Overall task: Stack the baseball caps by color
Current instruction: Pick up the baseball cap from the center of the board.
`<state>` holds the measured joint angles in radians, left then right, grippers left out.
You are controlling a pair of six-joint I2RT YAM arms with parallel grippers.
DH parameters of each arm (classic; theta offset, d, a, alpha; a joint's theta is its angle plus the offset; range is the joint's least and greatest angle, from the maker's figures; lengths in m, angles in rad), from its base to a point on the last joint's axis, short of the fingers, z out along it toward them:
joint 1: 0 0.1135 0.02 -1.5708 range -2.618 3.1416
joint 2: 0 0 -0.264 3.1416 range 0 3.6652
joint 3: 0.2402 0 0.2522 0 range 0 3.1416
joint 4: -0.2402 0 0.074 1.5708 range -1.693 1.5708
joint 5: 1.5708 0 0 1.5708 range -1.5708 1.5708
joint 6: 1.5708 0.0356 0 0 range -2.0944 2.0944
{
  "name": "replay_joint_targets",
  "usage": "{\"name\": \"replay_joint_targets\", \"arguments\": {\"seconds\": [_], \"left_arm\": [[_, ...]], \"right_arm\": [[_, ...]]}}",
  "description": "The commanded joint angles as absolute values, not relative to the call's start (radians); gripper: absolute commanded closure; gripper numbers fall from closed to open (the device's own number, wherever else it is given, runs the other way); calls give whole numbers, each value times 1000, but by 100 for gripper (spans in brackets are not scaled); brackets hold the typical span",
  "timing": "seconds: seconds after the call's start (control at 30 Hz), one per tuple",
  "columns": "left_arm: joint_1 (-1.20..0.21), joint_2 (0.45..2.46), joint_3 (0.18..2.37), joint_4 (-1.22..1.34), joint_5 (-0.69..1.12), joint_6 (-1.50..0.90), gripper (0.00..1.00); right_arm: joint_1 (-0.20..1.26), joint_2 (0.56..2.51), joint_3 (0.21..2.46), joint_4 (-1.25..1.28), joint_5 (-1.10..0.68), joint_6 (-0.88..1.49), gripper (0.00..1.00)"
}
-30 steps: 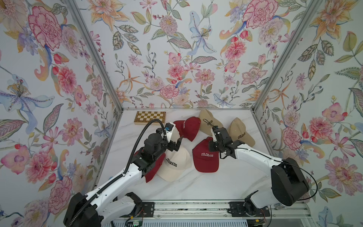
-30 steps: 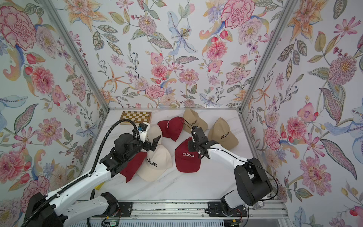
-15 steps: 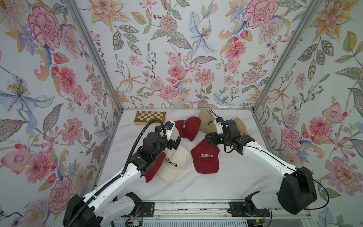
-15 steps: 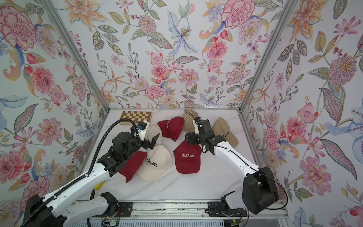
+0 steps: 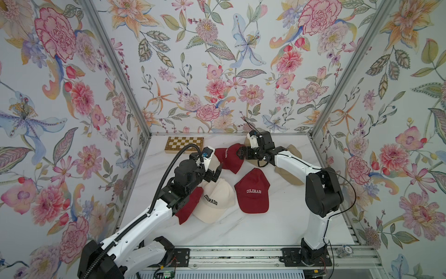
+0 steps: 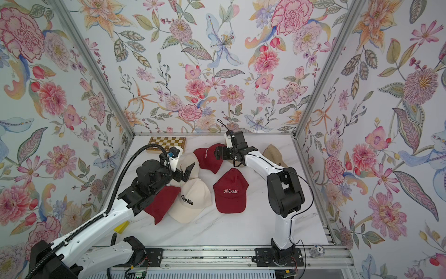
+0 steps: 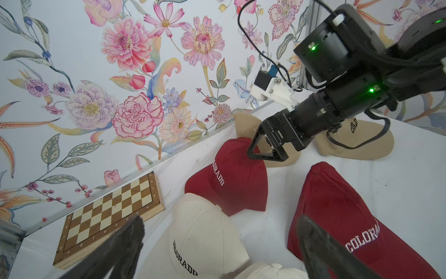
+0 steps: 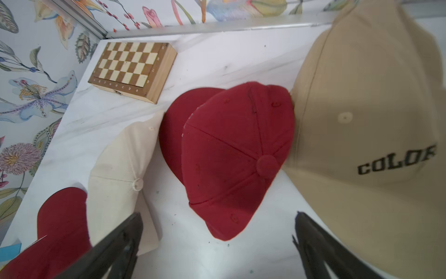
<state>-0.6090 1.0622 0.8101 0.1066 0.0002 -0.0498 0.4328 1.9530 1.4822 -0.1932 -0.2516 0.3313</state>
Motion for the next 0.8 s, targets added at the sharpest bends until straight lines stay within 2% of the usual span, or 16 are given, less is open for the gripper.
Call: {"name": "replay_joint_targets", "arguments": {"seconds": [0.0, 0.27, 0.53, 0.63, 0.77], "left_arm": [[-600, 1065, 783, 133, 41, -64, 0], [-599, 1102, 778, 159, 57, -63, 0], [-597, 1106, 776, 164, 58, -60, 0], [-596, 1106, 774, 164, 57, -58, 0], [-594, 1104, 770, 161, 56, -56, 0]], "right_arm": [[414, 1965, 1530, -138, -296, 401, 1], [375, 2052, 1508, 44, -447, 513, 11], [365, 2120, 1539, 108, -481, 581, 25], [365, 2140, 1547, 134, -489, 608, 37], [365, 2155, 1557, 148, -490, 623, 60]]}}
